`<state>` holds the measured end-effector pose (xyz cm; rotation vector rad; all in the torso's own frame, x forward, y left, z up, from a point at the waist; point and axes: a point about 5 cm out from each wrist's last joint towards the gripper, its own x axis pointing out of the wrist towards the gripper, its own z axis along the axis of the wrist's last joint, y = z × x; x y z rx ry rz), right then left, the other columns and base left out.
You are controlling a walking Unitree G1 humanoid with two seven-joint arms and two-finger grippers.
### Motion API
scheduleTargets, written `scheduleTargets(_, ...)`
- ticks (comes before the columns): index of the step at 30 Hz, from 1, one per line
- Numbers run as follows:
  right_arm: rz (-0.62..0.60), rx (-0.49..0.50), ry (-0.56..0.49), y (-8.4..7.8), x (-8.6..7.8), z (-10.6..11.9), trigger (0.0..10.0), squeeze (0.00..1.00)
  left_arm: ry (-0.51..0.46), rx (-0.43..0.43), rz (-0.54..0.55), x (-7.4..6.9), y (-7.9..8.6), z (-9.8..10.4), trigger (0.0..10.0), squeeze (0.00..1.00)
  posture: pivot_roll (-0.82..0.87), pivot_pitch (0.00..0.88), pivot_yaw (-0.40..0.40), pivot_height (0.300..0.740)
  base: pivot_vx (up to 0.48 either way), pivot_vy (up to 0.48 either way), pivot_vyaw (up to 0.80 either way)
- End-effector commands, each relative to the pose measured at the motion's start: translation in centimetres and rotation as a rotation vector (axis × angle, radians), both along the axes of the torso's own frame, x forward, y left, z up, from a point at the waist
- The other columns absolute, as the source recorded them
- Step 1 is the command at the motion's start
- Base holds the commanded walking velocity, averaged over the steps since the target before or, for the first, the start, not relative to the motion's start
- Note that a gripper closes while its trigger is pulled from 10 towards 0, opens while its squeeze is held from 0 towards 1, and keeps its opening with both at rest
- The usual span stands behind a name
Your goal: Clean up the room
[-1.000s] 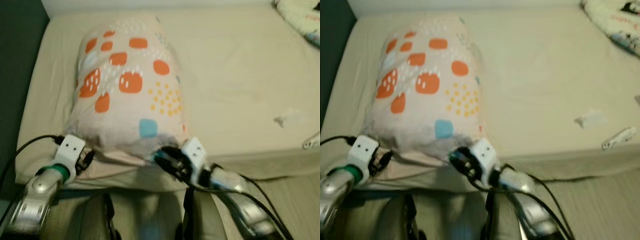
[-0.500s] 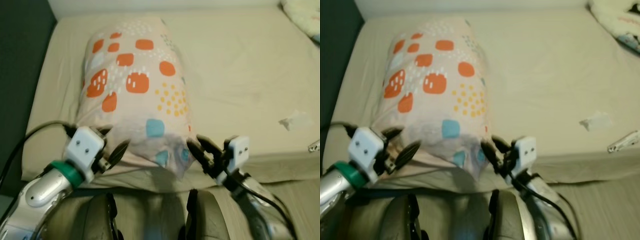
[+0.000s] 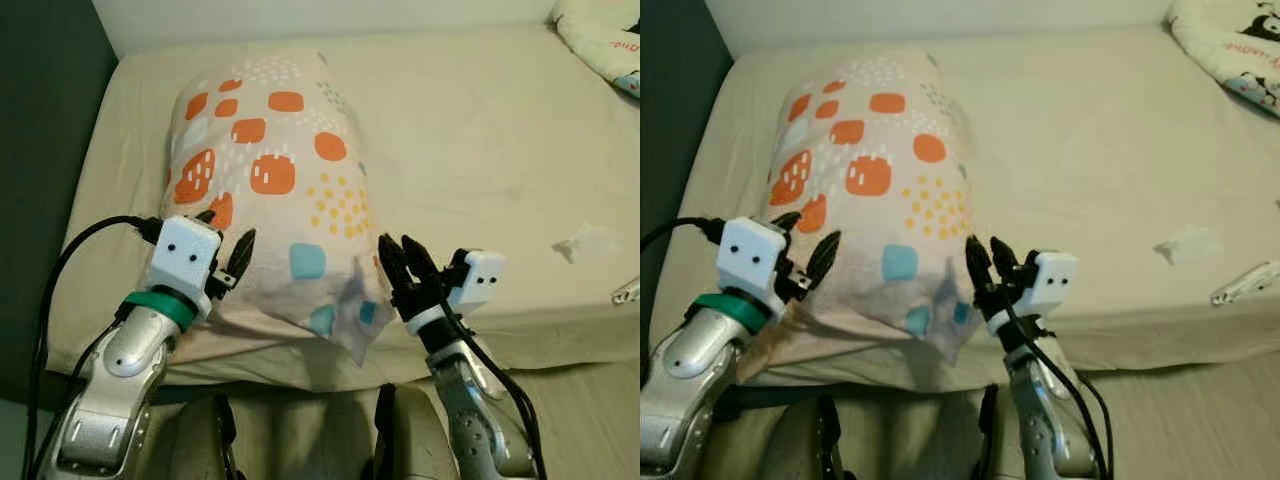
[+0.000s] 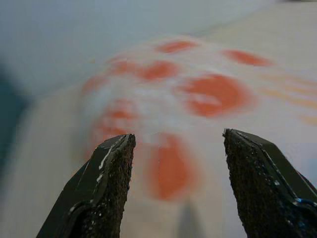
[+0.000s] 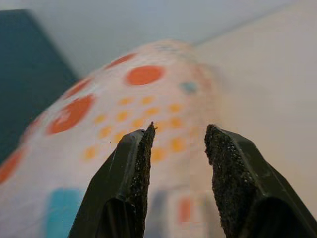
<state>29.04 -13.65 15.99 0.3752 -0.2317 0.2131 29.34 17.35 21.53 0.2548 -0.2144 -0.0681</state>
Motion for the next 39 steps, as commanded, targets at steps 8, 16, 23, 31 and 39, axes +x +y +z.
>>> scheduleTargets(8,-0.081,0.021,0.029,-0.5,0.1,-0.5,10.0,0.0,0.037,-0.008,0.087,0.3,1.2,-0.4,10.0,0.0,0.03,0.058,0.072,0.621,0.0,0.0,0.0)
scheduleTargets(16,-0.102,0.013,0.035,-0.4,0.3,-0.8,10.0,0.0,0.038,0.007,0.129,0.8,1.4,-0.7,10.0,0.0,0.03,0.058,0.072,0.659,0.0,0.0,0.0)
scheduleTargets(23,-0.108,0.007,0.043,-0.3,0.3,-1.1,10.0,0.0,0.065,0.032,0.107,0.7,1.4,-1.6,10.0,0.0,0.04,0.057,0.073,0.696,0.0,0.0,0.0)
scheduleTargets(31,-0.113,-0.002,0.058,-0.4,0.3,-1.7,10.0,0.0,0.102,0.057,0.084,0.3,1.1,-3.2,10.0,0.0,0.04,0.056,0.074,0.729,0.0,0.0,0.0)
scheduleTargets(39,-0.111,-0.057,0.126,-0.4,0.1,-3.7,10.0,0.0,0.154,0.07,0.094,-0.1,1.1,-4.9,10.0,0.0,0.04,0.055,0.073,0.74,0.0,0.0,0.0)
